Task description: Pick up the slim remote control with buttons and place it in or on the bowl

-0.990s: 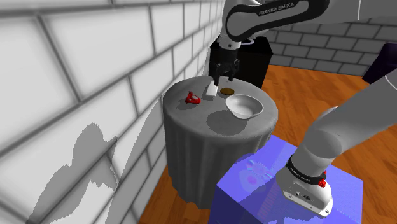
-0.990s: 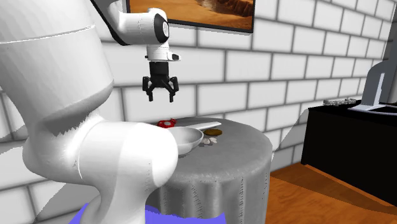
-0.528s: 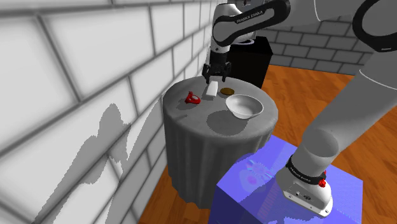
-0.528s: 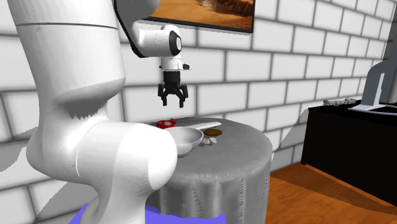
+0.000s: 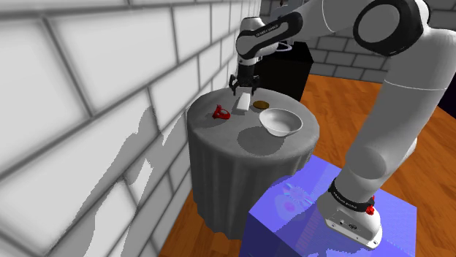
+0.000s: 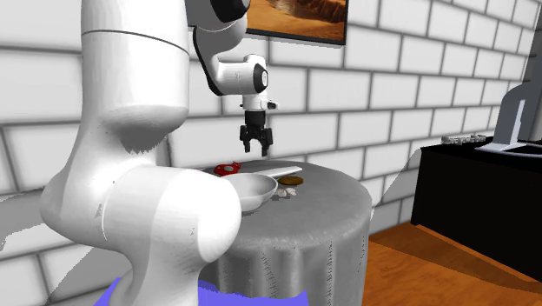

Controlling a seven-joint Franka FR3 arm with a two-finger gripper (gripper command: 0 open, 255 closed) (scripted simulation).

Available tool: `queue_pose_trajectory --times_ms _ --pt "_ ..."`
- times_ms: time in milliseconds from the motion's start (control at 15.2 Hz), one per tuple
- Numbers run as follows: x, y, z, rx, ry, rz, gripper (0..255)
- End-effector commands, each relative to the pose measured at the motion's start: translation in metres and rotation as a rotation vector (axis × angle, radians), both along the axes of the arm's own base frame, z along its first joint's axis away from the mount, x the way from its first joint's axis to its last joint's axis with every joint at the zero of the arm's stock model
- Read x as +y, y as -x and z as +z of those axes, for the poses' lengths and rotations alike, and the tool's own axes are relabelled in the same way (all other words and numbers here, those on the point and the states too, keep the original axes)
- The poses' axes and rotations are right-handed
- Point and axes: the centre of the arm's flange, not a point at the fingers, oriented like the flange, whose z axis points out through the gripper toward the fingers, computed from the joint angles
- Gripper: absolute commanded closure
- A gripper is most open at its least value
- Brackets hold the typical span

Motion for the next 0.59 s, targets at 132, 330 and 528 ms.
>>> queue_pose_trajectory --times_ms 132,330,528 --pt "-0.043 -0.031 -0.023 0.004 0.0 -0.143 0" --pt "-0.075 -0.048 -0.04 0.007 0.0 -0.247 0" --pt "-0.092 -0.054 -0.054 0.009 0.0 -0.299 0"
